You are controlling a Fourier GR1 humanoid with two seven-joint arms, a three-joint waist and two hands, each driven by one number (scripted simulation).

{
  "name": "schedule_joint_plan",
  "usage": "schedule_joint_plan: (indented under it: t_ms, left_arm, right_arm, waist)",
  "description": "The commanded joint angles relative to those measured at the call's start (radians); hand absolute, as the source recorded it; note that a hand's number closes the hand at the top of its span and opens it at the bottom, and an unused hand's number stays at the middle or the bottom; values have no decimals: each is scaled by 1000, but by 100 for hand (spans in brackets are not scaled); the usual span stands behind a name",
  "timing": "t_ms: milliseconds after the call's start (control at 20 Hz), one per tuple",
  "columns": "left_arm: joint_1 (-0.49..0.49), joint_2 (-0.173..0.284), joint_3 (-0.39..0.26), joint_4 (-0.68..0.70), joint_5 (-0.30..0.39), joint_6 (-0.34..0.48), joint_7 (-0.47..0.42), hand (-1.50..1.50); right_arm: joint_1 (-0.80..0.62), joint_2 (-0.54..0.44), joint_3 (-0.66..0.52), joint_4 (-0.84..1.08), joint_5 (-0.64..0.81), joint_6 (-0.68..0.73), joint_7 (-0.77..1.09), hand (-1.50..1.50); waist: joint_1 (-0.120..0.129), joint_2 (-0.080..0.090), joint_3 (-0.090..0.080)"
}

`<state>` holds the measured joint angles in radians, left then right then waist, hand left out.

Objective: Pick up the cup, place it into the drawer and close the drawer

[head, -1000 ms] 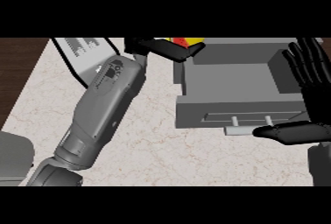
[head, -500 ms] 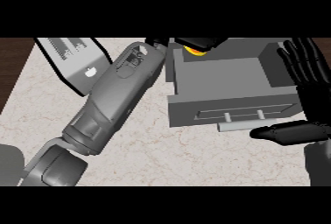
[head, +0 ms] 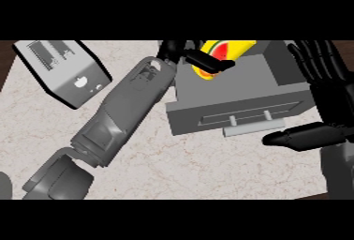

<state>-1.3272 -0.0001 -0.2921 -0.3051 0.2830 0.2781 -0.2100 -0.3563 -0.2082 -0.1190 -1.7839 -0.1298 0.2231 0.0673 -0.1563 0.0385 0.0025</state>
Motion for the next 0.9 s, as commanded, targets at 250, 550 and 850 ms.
schedule_joint_plan:
  t_ms: [250, 550, 850]
  left_arm:
    - [57, 0, -50, -40, 122, -5, -56, -150]
    - [68, 0, 3, -108, 247, -54, -174, -150]
    - [67, 0, 31, -95, 313, 25, -274, -150]
  right_arm:
    - [-69, 32, 68, 35, -57, 67, -5, -150]
    - [-69, 16, 165, 17, -203, 264, 24, 150]
    - [-24, -122, 298, 6, -135, 425, 140, 150]
  waist:
    - [-57, 17, -1]
    - [-49, 11, -2]
    - [-18, -2, -4]
